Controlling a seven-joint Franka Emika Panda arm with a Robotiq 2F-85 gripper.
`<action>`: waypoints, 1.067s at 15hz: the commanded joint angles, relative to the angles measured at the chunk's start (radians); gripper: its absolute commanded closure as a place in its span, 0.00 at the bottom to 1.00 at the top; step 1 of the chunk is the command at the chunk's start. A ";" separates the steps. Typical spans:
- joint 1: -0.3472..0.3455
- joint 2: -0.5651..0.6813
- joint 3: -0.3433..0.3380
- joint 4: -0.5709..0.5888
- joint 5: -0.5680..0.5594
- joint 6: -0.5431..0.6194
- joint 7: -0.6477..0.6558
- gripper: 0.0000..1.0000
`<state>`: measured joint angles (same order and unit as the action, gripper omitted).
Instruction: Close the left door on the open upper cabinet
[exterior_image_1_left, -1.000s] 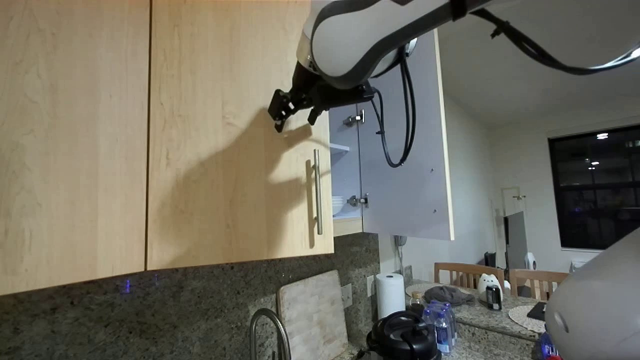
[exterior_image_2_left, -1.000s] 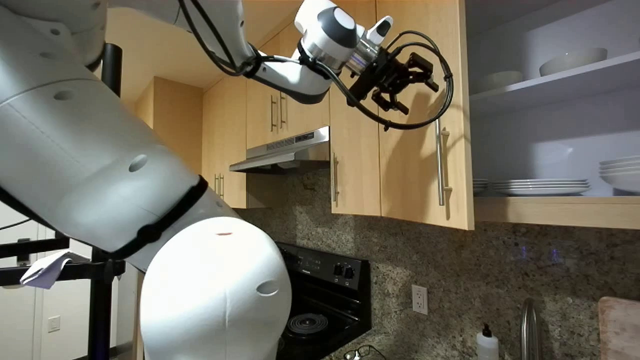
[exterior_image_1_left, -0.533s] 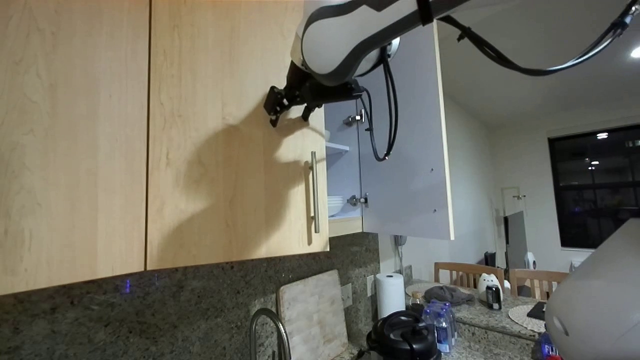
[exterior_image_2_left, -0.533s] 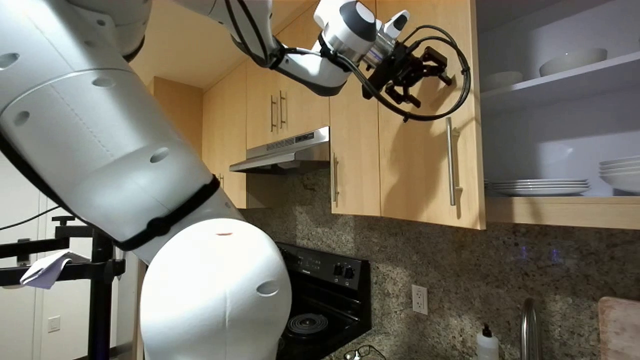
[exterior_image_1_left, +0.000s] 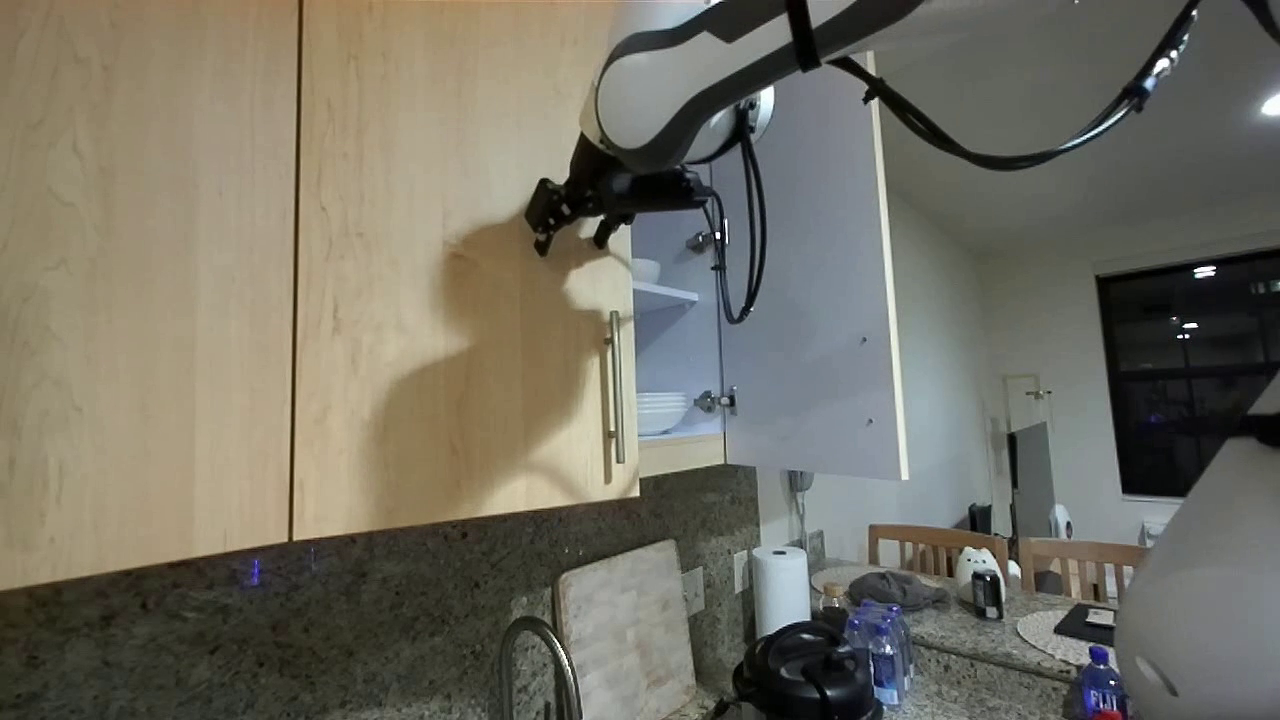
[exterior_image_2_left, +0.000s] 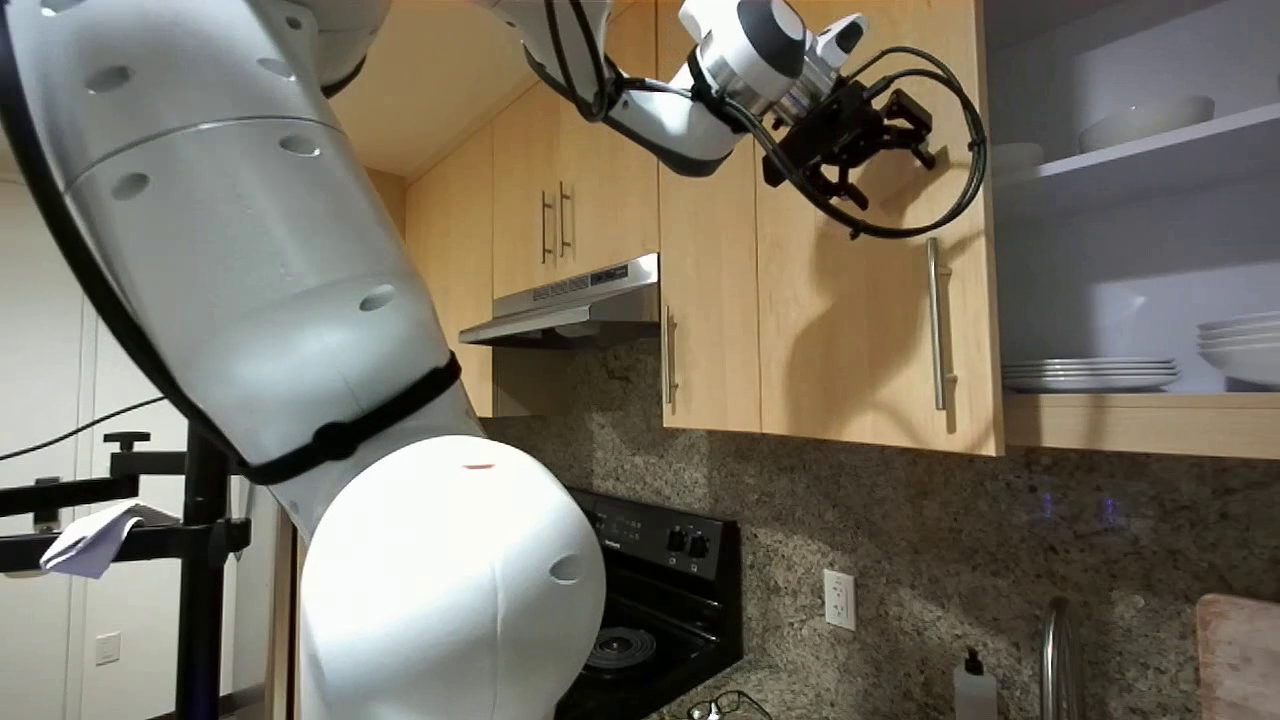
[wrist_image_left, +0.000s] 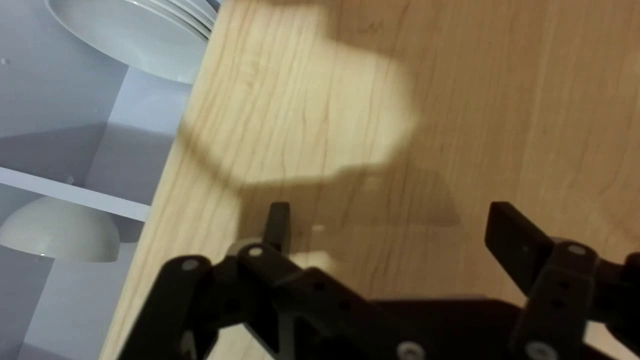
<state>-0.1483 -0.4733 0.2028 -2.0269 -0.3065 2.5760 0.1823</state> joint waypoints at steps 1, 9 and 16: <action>0.083 0.092 -0.076 0.087 0.056 -0.021 -0.119 0.00; 0.205 0.224 -0.192 0.241 0.226 -0.178 -0.375 0.00; 0.233 0.246 -0.194 0.325 0.265 -0.384 -0.535 0.00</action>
<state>0.0713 -0.2180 0.0119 -1.7373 -0.0598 2.2764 -0.2563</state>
